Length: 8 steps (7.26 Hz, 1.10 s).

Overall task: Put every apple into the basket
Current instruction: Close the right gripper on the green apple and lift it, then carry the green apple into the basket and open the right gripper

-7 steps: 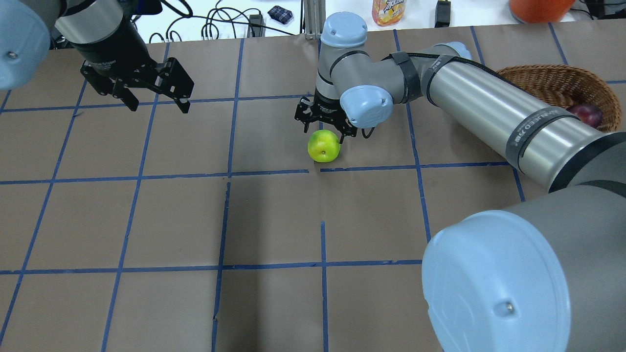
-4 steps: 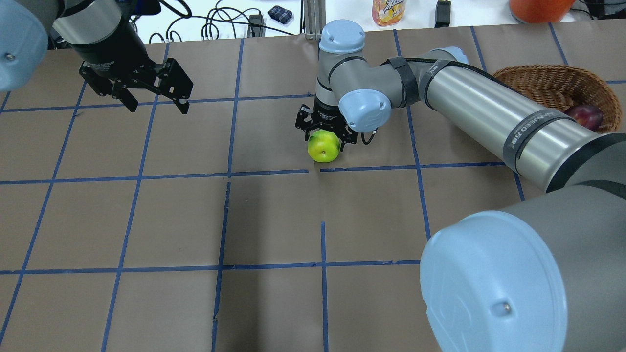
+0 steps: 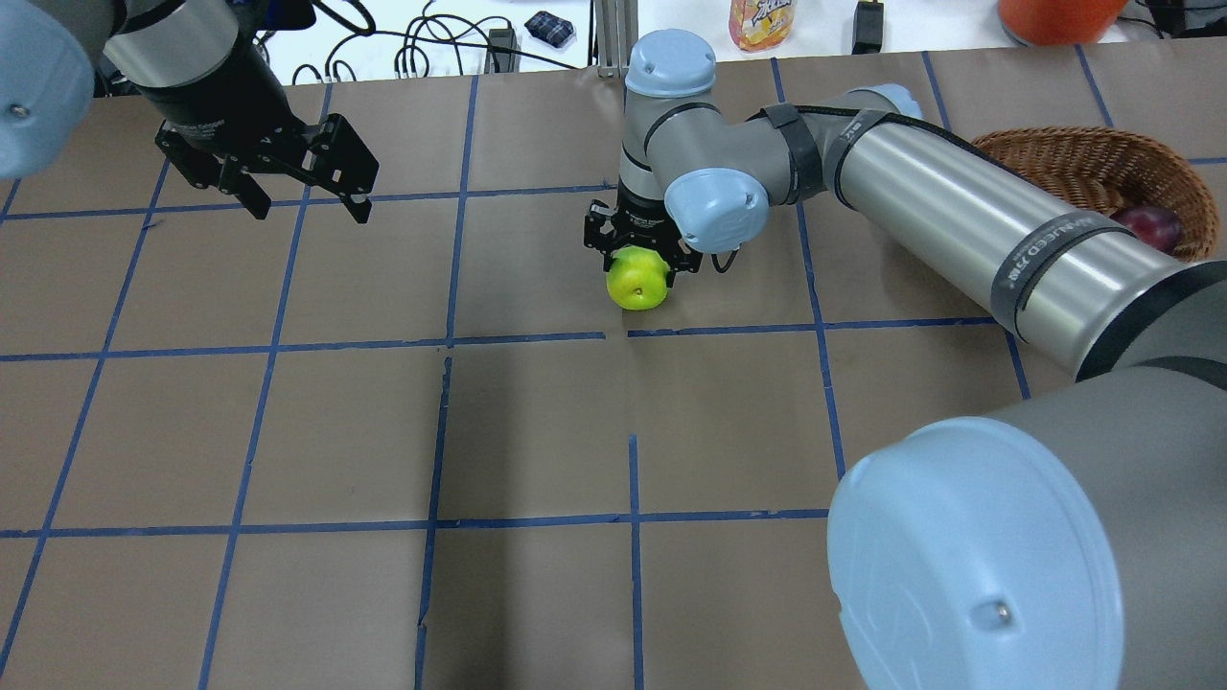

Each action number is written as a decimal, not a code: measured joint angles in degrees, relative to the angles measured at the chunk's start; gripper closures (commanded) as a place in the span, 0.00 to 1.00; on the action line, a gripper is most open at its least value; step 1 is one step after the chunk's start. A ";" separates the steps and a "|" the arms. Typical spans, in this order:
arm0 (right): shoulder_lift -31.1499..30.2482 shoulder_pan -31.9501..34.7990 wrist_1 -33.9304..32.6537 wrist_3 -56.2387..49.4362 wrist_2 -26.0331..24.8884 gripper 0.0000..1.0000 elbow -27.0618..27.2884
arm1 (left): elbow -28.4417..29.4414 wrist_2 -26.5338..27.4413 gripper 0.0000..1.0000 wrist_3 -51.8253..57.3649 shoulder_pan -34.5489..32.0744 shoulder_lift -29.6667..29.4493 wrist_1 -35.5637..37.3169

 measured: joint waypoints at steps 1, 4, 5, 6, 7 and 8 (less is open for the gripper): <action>-1.90 -1.86 2.16 -1.69 -1.12 1.00 -1.29 | 0.03 0.00 0.00 -0.02 0.00 -0.05 0.00; -5.66 -18.77 10.78 -17.62 -5.70 1.00 -6.75 | 0.08 0.01 0.00 -0.07 0.00 -0.08 0.00; -5.78 -24.28 11.13 -25.40 -8.65 1.00 -7.20 | 0.04 0.05 0.00 -0.05 0.00 -0.04 0.00; -5.68 -28.61 11.21 -31.53 -10.55 1.00 -7.08 | 0.02 0.07 0.00 -0.04 0.00 -0.01 0.00; -5.18 -31.83 11.10 -35.20 -11.36 1.00 -6.84 | 0.03 0.08 0.00 -0.04 0.00 0.00 0.00; -4.21 -33.73 10.85 -37.88 -11.79 1.00 -6.65 | 0.03 0.08 0.00 -0.03 0.00 0.03 0.00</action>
